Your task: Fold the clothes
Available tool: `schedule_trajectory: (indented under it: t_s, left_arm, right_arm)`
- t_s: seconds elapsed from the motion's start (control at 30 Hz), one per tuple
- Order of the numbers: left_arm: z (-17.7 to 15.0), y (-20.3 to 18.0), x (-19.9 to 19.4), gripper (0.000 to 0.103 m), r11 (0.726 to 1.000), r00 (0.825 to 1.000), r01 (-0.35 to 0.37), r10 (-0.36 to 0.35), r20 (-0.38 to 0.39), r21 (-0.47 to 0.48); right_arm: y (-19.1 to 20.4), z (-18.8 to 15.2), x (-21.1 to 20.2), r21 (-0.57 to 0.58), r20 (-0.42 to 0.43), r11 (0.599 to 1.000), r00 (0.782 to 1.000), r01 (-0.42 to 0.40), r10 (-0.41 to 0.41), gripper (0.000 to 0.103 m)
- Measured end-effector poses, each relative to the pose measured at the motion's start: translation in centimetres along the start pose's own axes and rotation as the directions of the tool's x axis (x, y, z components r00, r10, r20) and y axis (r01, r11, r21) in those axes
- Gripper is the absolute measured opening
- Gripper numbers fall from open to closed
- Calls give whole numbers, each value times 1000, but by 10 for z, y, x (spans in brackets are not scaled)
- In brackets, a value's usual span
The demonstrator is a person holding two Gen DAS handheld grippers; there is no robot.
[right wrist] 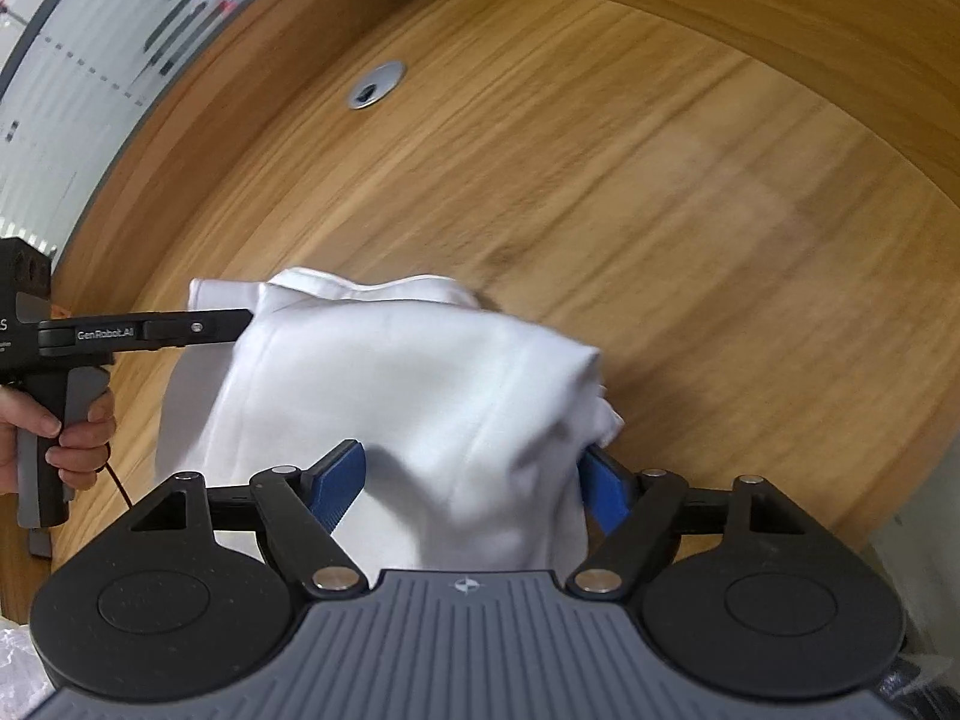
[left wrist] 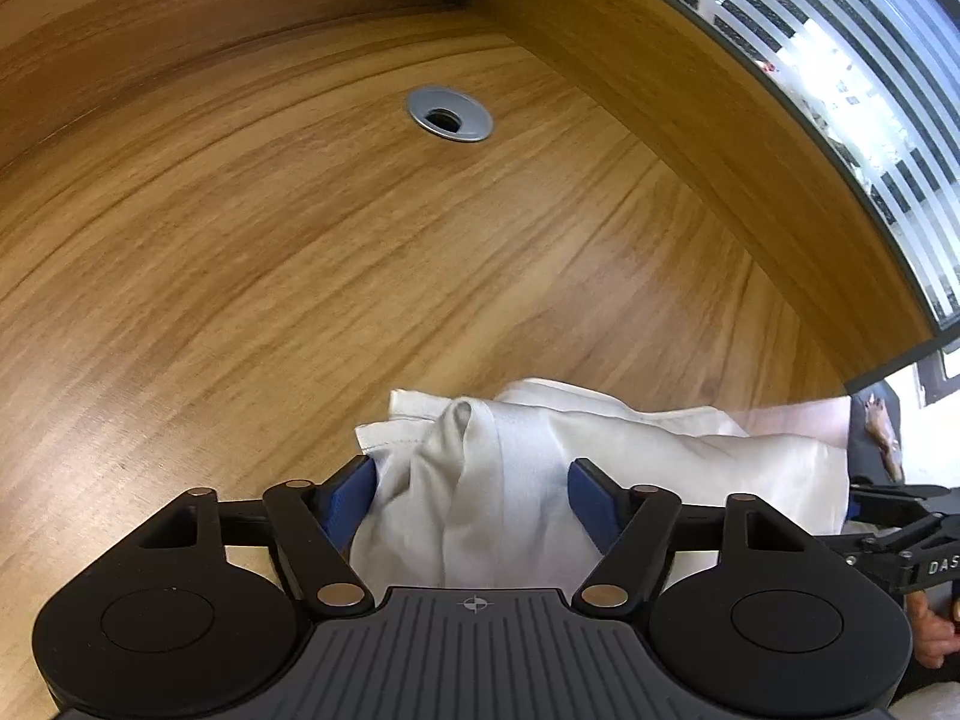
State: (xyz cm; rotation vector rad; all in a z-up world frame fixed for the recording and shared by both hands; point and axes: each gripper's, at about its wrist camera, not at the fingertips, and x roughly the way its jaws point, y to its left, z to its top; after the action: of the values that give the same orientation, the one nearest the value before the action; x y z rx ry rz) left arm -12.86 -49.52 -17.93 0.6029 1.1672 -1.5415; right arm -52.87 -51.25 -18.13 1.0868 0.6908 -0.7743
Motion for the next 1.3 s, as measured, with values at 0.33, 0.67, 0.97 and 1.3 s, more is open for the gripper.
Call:
schedule_trajectory:
  t_s: [0.33, 0.67, 0.97, 1.3]
  left_arm:
    - [-16, -2, -5, 39, 993, 998, -5, 14, 67, -118]
    - [-50, -4, -56, 16, 957, 967, -56, 123, 223, -286]
    - [-95, 14, -122, 14, 876, 893, -106, 292, 344, -470]
    - [-166, 77, -235, 14, 752, 777, -181, 504, 376, -634]
  right_arm:
    - [8, 11, 14, -23, -25, 999, 999, -37, 37, 38]
    - [51, 29, -7, -108, -10, 986, 992, -124, 124, 15]
    - [135, 44, -12, -269, -100, 933, 970, -241, 221, 15]
    - [276, 25, 18, -411, -229, 830, 924, -377, 307, 15]
